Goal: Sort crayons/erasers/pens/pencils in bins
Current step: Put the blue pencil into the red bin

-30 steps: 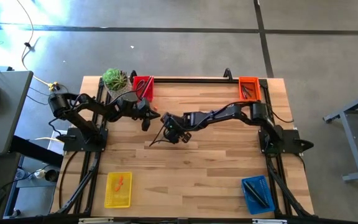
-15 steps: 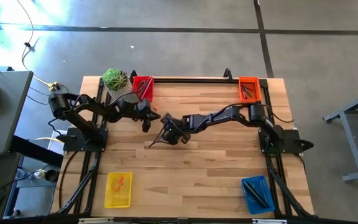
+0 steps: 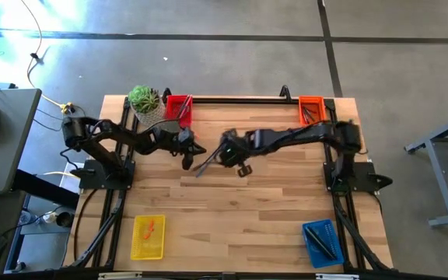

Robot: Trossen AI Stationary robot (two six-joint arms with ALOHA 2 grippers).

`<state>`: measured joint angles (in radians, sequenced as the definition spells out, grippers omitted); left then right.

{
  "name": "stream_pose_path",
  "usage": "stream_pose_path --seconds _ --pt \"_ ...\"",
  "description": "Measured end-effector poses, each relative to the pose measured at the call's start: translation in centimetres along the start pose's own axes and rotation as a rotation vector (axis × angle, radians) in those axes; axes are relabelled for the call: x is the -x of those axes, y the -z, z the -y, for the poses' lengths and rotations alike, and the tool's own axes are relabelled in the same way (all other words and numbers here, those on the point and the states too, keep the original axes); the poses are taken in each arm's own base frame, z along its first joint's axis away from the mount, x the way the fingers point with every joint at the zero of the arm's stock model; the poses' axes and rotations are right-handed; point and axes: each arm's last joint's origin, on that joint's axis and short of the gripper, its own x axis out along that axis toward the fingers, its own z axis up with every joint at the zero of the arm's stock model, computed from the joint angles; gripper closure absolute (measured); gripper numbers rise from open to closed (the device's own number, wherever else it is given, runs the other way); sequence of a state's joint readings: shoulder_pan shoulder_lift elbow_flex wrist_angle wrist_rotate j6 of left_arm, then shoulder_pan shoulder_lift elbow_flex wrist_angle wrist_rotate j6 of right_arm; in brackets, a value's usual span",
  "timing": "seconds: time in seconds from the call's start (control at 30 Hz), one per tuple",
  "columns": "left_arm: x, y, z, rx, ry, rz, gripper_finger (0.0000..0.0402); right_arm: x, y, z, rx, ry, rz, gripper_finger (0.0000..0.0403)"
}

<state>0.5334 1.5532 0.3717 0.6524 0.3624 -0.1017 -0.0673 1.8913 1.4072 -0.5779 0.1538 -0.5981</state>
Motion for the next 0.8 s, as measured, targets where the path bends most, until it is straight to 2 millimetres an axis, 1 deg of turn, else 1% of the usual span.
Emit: stream_pose_path --seconds 0.07,0.17,0.3,0.4,0.47,0.53,0.6,0.7,0.8 --pt "-0.6 -0.5 0.7 -0.011 -0.011 -0.038 0.0402 -0.1 2.3 -0.3 -0.061 0.009 0.019 0.0394" --pt "-1.6 -1.1 1.9 -0.018 -0.066 -0.153 0.0402 0.1 5.8 -1.0 -0.181 0.076 0.092 0.0385" --pt "-2.4 -2.3 3.8 -0.045 -0.161 -0.321 0.0402 0.8 9.6 -1.9 -0.34 0.192 0.229 0.0399" --pt "-2.7 -3.3 5.4 -0.024 -0.175 -0.387 0.0402 2.5 11.6 -1.5 -0.462 0.342 0.358 0.0397" --pt "-2.9 -3.7 6.4 0.006 -0.166 -0.415 0.0401 3.3 13.1 -1.3 -0.526 0.421 0.403 0.0399" --pt "-2.9 -4.0 7.4 0.016 -0.189 -0.432 0.0398 4.0 14.5 -1.3 -0.592 0.47 0.446 0.0401" --pt "-2.9 -4.3 8.2 0.015 -0.237 -0.442 0.0388 4.7 15.4 -1.5 -0.633 0.494 0.502 0.0401" --pt "-2.9 -5.1 9.0 0.024 -0.317 -0.422 0.0362 4.7 16.7 -2.5 -0.641 0.5 0.522 0.0402" --pt "-3.2 -5.6 9.2 0.062 -0.328 -0.403 0.0331 4.7 17.3 -3.2 -0.612 0.526 0.545 0.0402"
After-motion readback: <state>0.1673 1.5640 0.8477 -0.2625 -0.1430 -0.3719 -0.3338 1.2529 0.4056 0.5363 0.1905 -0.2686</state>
